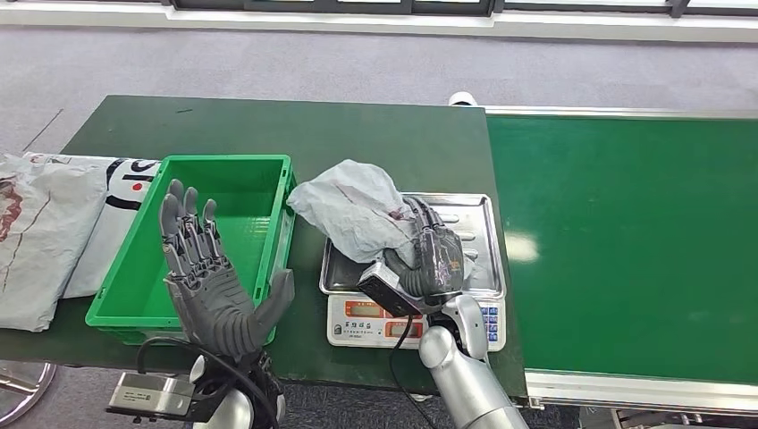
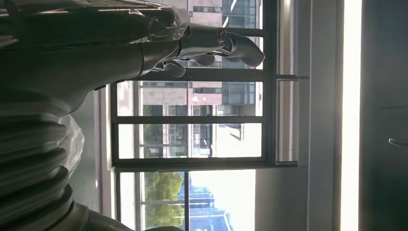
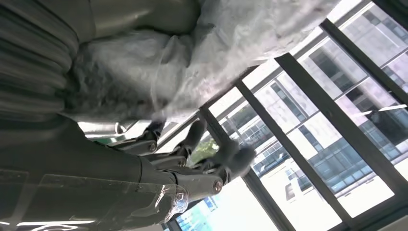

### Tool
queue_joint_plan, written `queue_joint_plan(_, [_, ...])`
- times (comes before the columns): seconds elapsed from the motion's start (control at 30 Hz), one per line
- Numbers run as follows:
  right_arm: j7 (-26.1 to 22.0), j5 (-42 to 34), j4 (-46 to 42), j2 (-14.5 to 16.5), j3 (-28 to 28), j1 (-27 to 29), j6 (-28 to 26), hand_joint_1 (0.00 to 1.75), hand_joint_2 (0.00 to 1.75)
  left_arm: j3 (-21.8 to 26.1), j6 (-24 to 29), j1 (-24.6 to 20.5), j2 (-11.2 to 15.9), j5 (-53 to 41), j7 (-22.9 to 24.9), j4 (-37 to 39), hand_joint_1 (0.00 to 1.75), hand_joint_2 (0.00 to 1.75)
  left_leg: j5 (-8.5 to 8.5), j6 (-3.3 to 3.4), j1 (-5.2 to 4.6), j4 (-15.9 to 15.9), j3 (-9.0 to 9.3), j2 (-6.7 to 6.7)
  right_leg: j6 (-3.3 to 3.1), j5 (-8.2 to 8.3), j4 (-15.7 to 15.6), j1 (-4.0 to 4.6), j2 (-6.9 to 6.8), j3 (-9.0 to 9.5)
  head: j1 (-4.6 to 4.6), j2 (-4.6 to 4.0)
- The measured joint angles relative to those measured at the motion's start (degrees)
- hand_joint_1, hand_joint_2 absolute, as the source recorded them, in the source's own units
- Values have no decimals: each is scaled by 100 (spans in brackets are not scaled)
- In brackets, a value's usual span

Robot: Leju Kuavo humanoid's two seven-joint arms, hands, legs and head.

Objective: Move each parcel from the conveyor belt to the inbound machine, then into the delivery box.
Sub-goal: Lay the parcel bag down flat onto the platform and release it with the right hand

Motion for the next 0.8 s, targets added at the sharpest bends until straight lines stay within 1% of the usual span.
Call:
queue_joint_plan(0.1, [-43,-3,-23,0,0,11,-1,0,0,0,29,0,0,-2,0,-1,0,175,0,0,0,0,0,0,0,0,0,0,0,0,-1,-1])
queue_joint_plan(0.2, [-150,2,-234,-3,-2,81,-2,0,0,0,56,1,0,-32,-2,0,0,175,0,0,0,0,0,0,0,0,0,0,0,-1,-1,-1])
queue_joint_plan(0.27, [-308,-32,-584,-16,-5,173,-4,0,0,0,75,1,0,-42,-1,0,0,175,0,0,-1,1,0,0,0,0,0,0,0,-3,0,-1])
queue_joint_plan(0.4, [-863,-482,-1624,-72,-30,446,-9,0,175,0,69,-7,-2,-24,0,29,0,175,0,0,-3,1,0,0,0,0,-1,0,0,-5,0,0])
queue_joint_plan(0.47, [-1264,-878,-2325,-107,-62,632,-9,0,175,1,136,-36,-10,-101,1,118,0,175,0,0,-6,2,-3,-1,0,0,-1,0,-1,-8,0,0])
queue_joint_plan(0.53, [-1536,-1167,-3097,-131,-86,805,-11,0,175,2,302,-93,-28,-202,2,297,0,175,-1,1,-8,2,-3,0,1,1,-1,-2,0,-9,1,1])
queue_joint_plan(0.6, [-1613,-1248,-3942,-151,-95,970,-11,0,175,3,445,-194,-53,-227,3,567,0,175,-2,3,-12,2,-4,1,3,2,-2,-3,-1,-11,1,0])
queue_joint_plan(0.67, [-1637,-1240,-4850,-173,-87,1128,-10,0,175,10,447,-349,-100,-230,4,960,0,175,-2,4,-14,3,-5,-2,5,3,-3,-3,-2,-11,1,-1])
queue_joint_plan(0.73, [-1657,-1229,-5633,-190,-50,1237,-10,0,175,30,293,-577,-186,-307,6,1501,0,175,-2,5,-15,3,-4,-3,7,4,-4,-4,-3,-10,1,-1])
queue_joint_plan(0.8, [-1661,-1246,-6201,-203,31,1299,-3,0,175,66,63,-926,-309,-519,21,2227,0,175,0,7,-16,3,-3,0,9,9,-4,-4,-2,-9,1,0])
